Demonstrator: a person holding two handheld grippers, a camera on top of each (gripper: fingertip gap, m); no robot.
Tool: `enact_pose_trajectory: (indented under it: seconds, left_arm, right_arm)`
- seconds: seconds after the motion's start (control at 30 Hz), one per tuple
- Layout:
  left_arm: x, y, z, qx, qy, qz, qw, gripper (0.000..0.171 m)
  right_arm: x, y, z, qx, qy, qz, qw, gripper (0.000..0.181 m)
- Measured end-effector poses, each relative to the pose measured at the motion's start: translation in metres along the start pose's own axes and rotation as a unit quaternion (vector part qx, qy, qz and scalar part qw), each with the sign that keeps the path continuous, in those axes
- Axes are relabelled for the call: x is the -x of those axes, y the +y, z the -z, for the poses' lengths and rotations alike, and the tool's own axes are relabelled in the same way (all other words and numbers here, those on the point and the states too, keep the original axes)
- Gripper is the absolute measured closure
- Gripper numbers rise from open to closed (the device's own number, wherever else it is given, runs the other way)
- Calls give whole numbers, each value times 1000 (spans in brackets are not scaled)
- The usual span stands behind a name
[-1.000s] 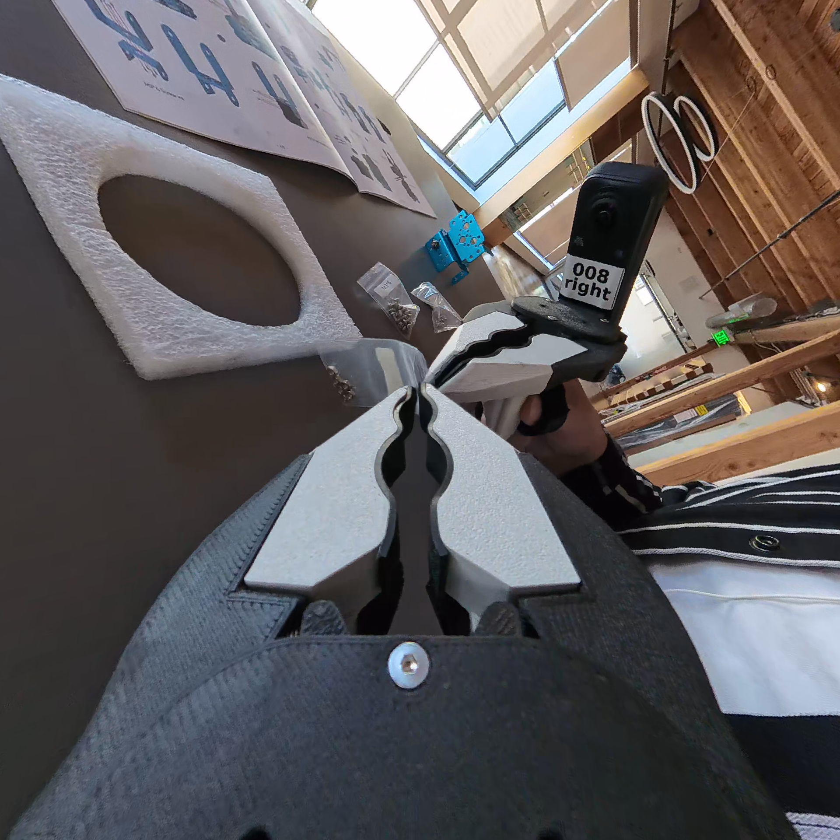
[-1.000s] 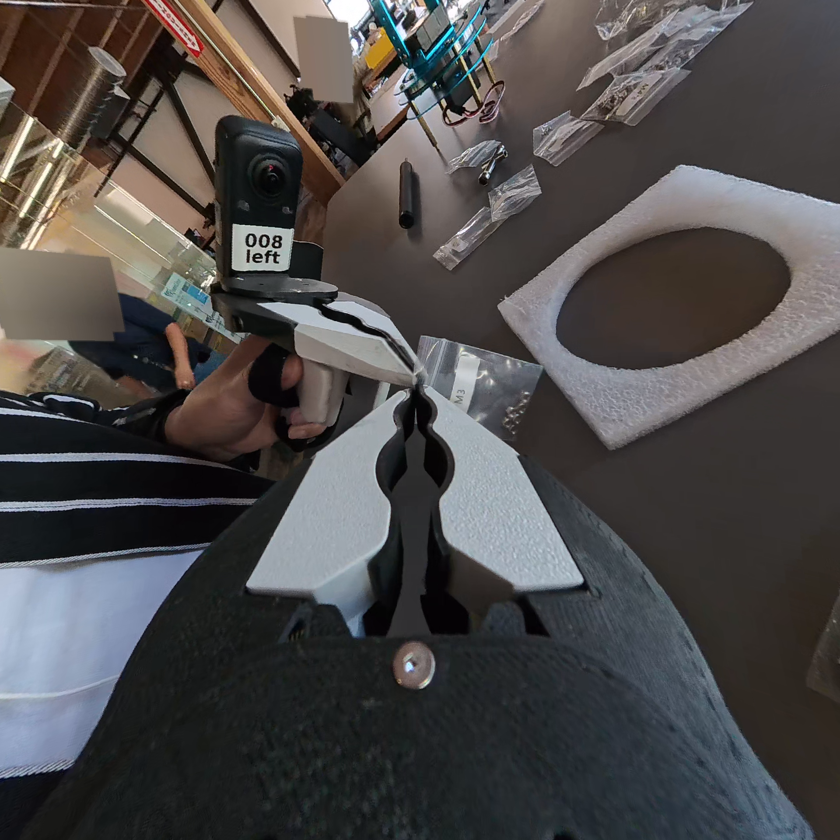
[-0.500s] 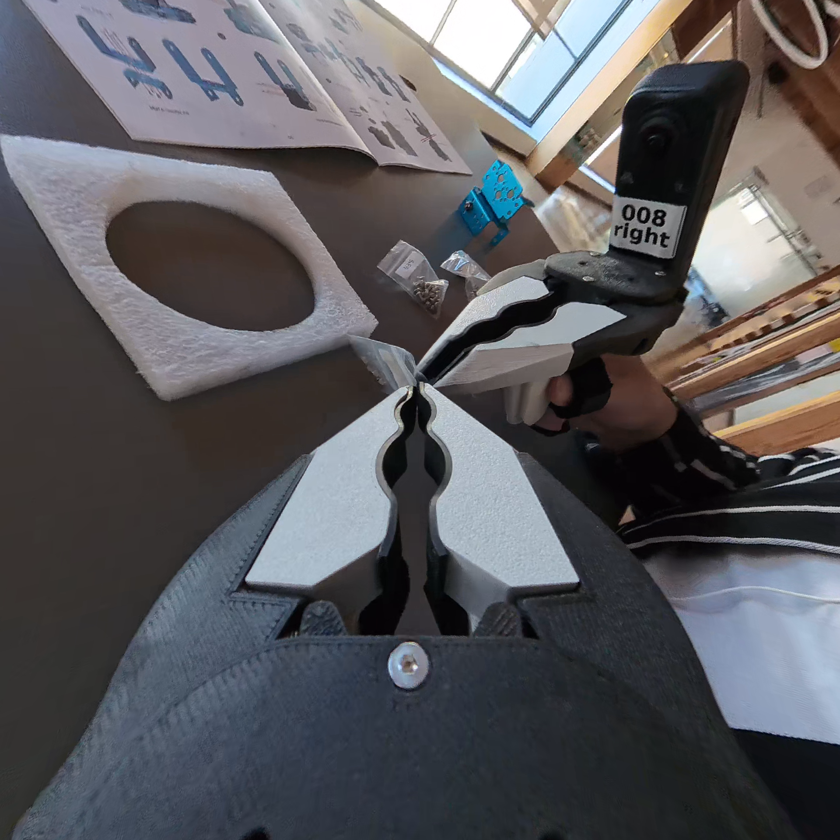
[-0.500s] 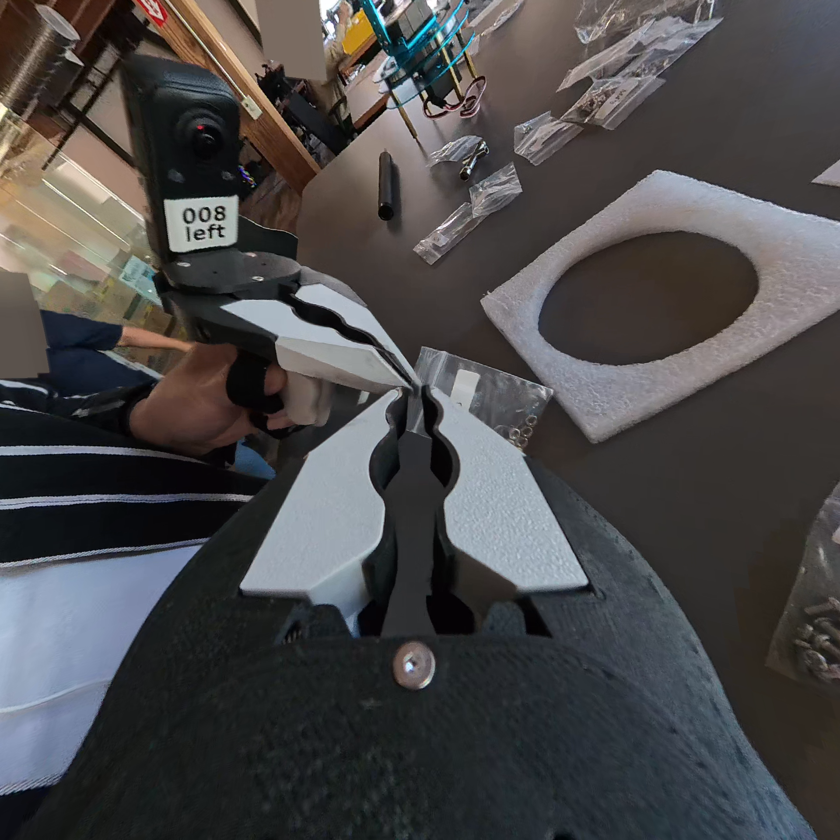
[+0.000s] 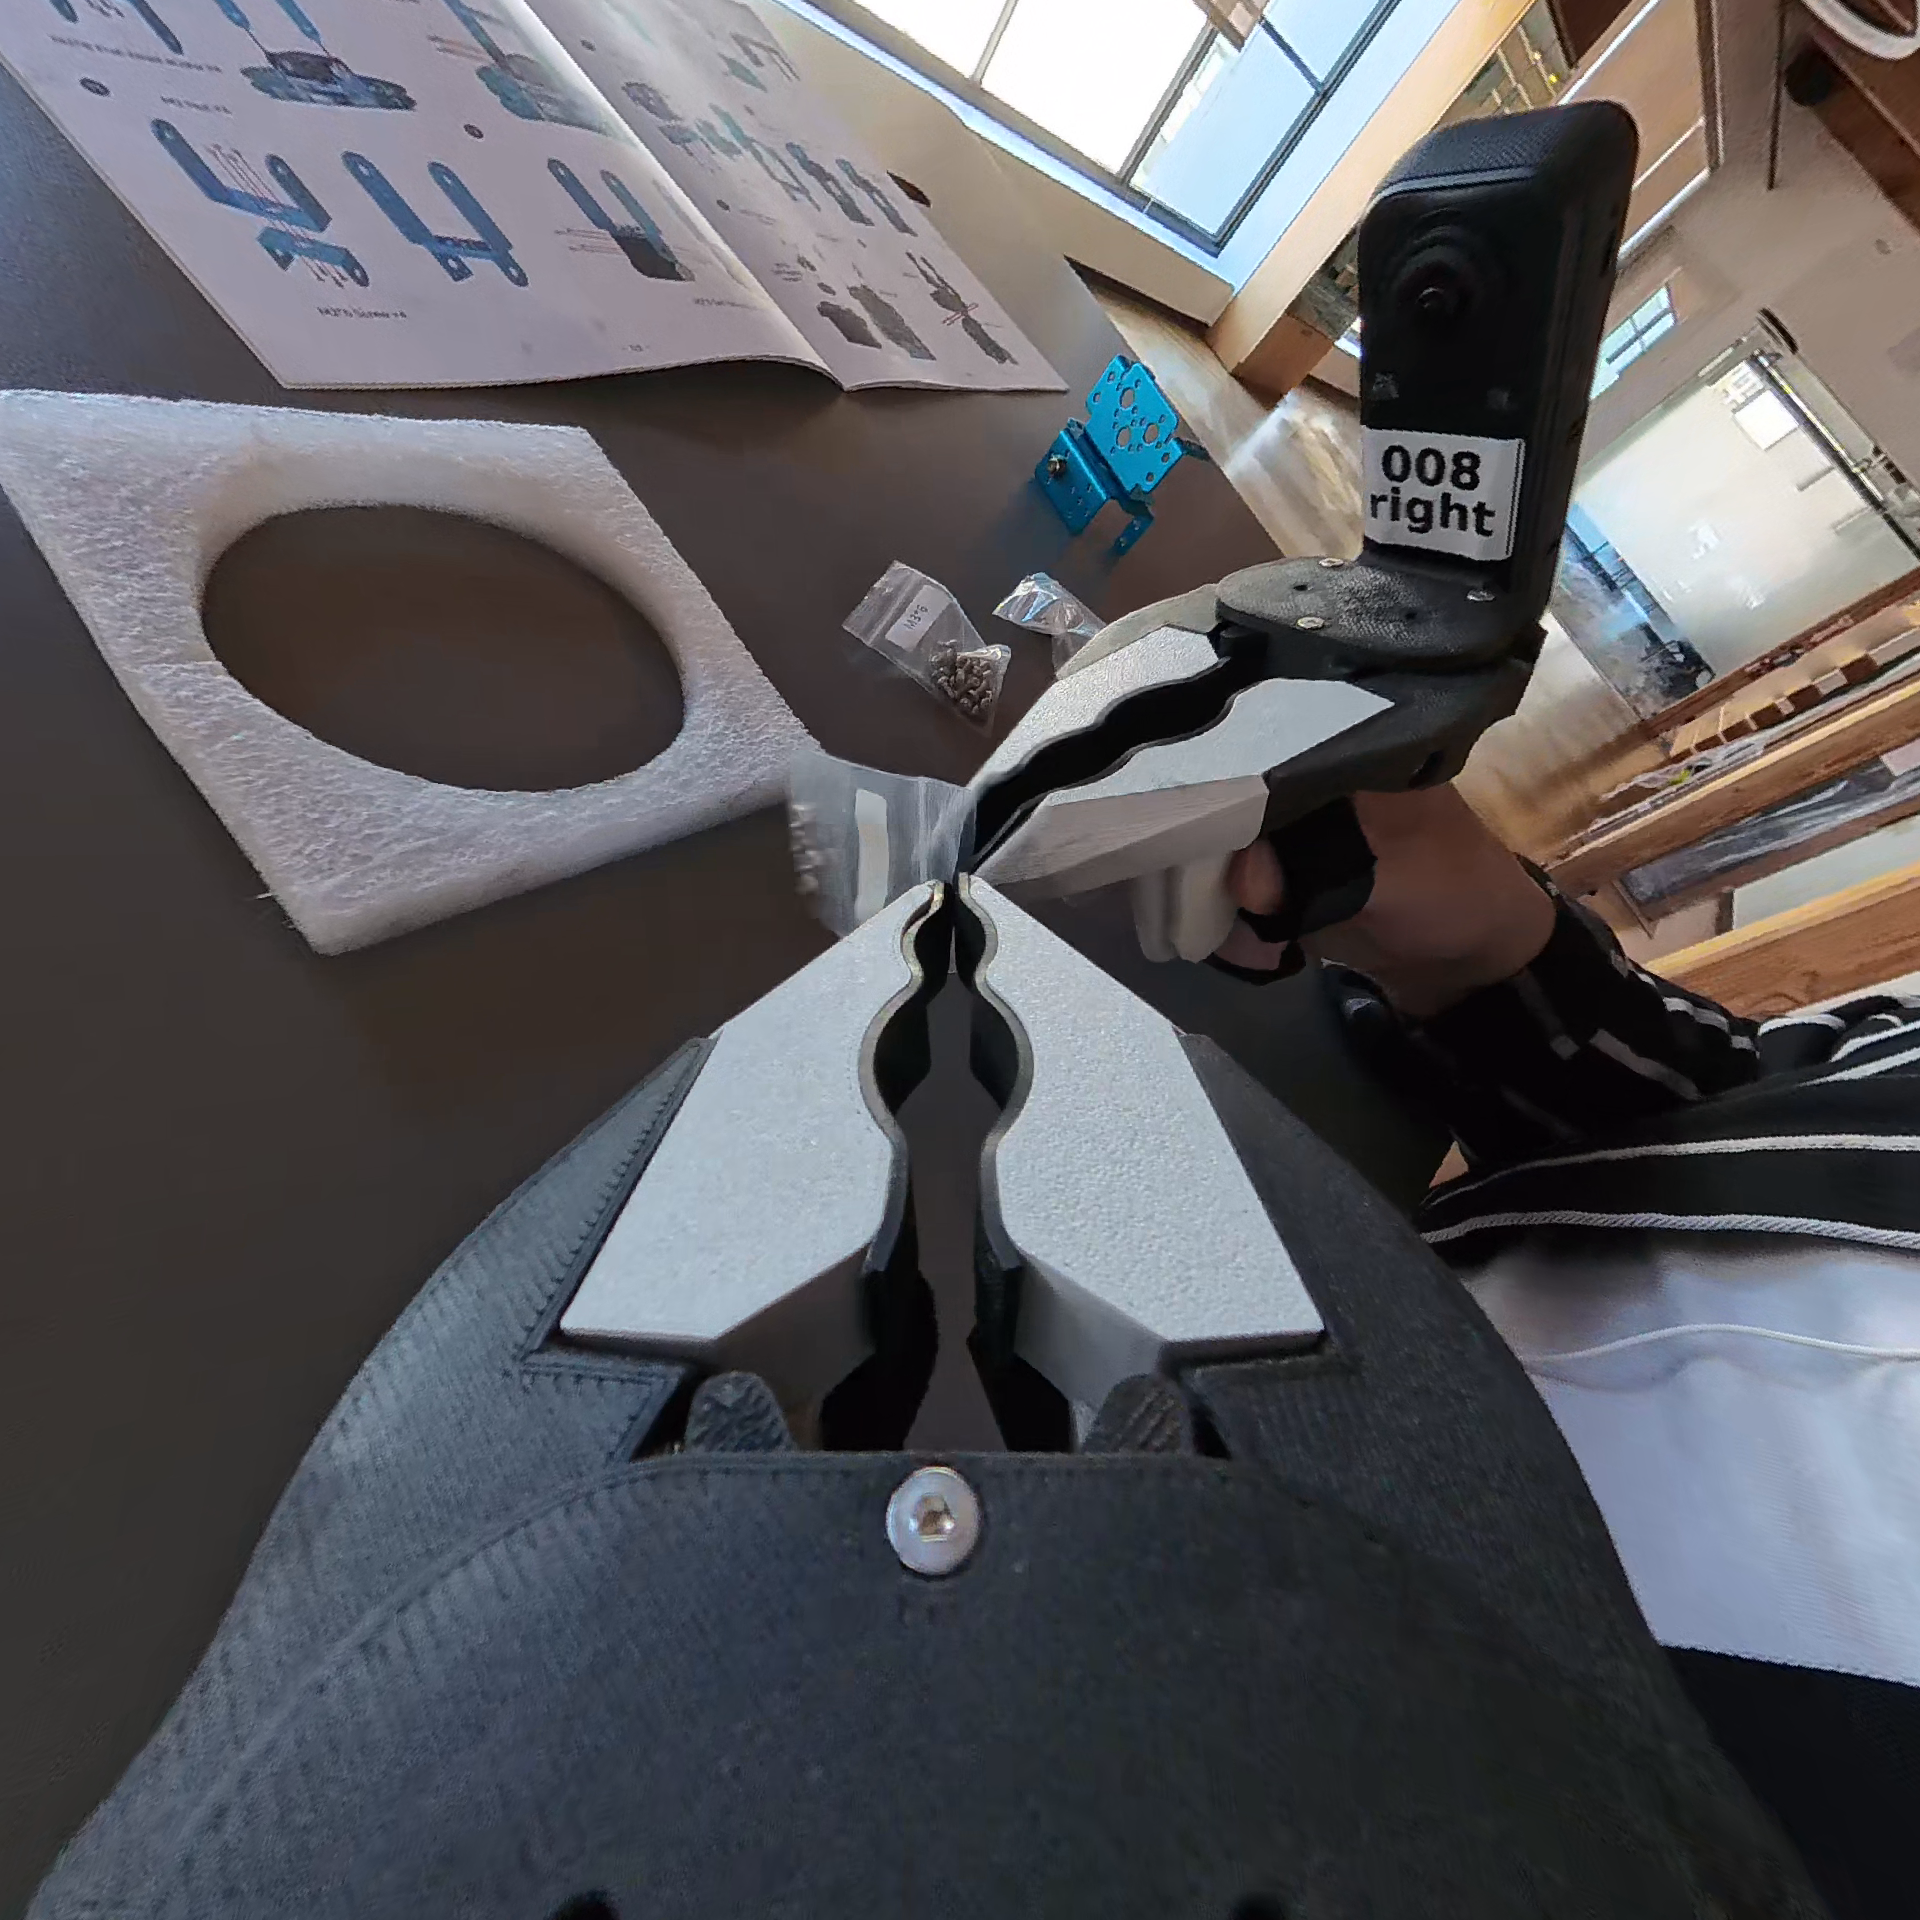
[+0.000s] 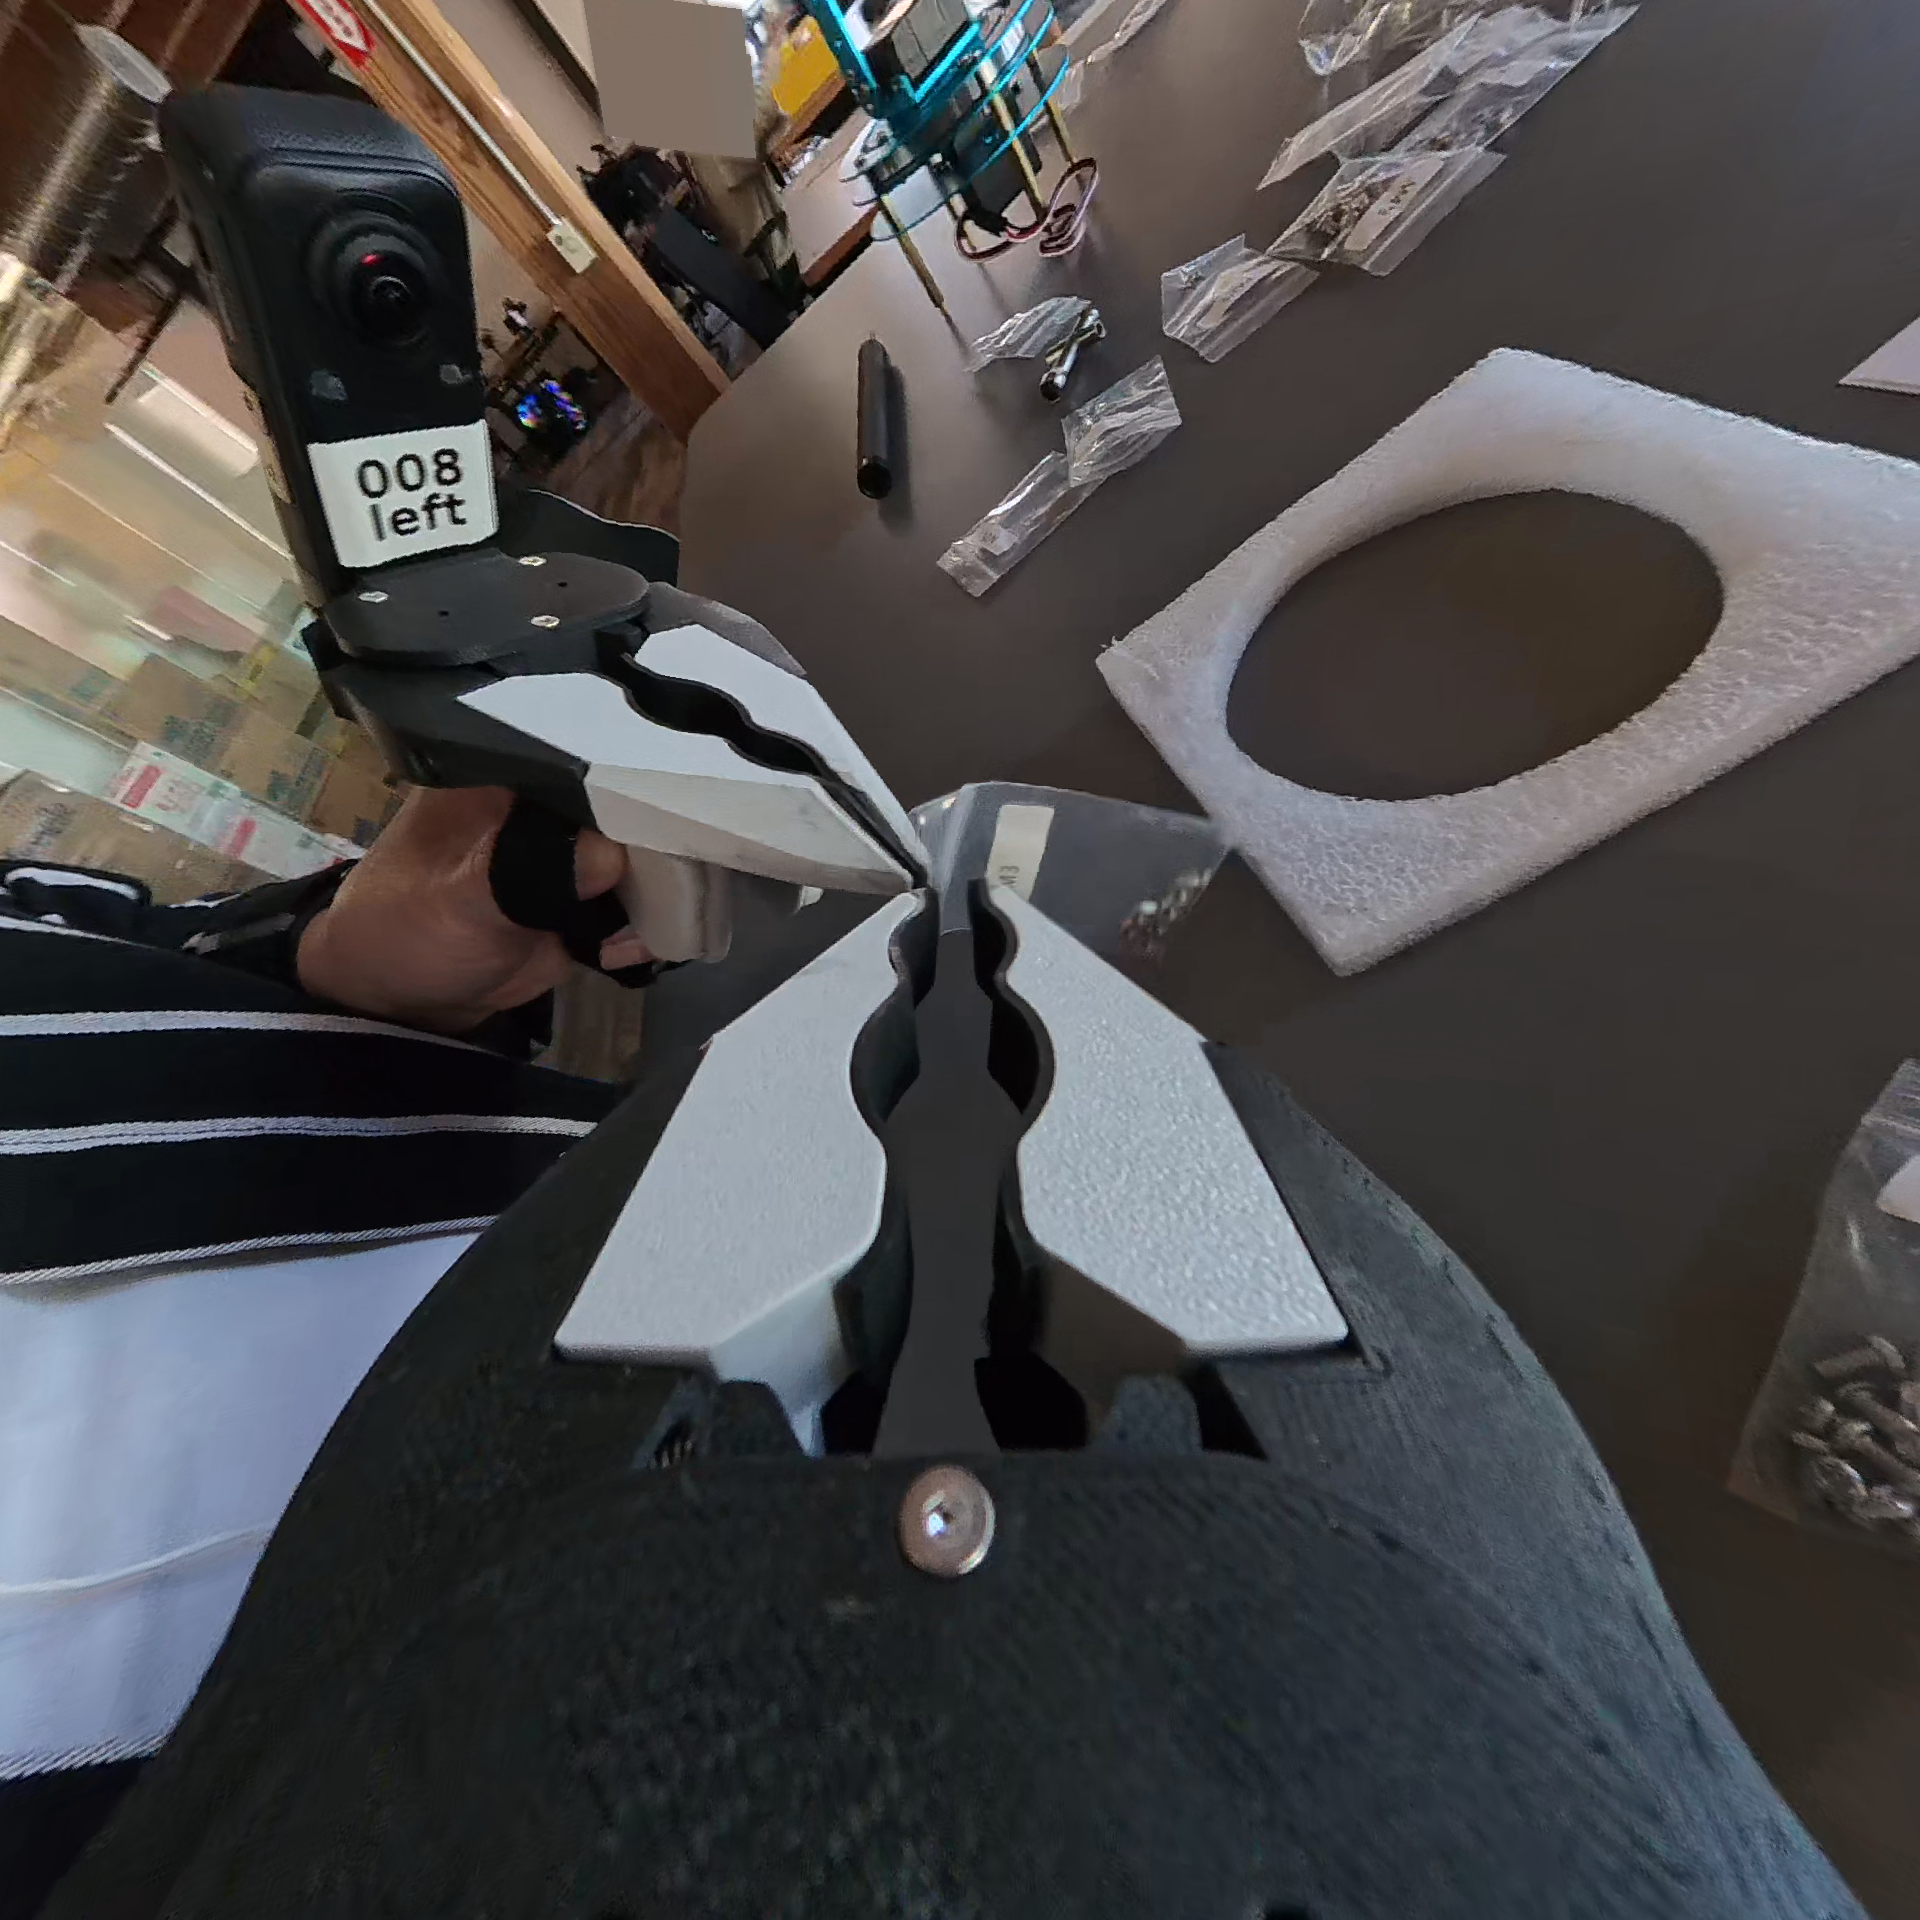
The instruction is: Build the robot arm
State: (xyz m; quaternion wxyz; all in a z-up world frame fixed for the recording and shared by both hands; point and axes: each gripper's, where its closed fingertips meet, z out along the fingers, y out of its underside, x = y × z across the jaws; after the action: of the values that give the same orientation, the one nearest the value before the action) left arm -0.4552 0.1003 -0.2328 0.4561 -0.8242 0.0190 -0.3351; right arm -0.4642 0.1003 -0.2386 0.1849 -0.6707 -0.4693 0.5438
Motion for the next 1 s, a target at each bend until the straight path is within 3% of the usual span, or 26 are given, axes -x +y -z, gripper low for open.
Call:
enact_pose_trajectory:
  seconds: [0.13, 0.43, 0.83, 1.0]
  left_arm:
    - [-1, 2, 1, 5, 14, 2, 1000, 171]
    - [14, 7, 0, 20, -57, -42, 997, 171]
    - [33, 13, 6, 37, -120, -29, 992, 171]
    - [31, 9, 8, 31, -124, -50, 991, 171]
  right_arm:
    - [4, 2, 1, 5, -17, 0, 1000, 181]
    - [-8, 7, -3, 21, 51, 5, 998, 181]
    - [-13, 11, -9, 1, 135, 12, 991, 181]
    - [-9, 7, -7, -8, 132, 21, 991, 181]
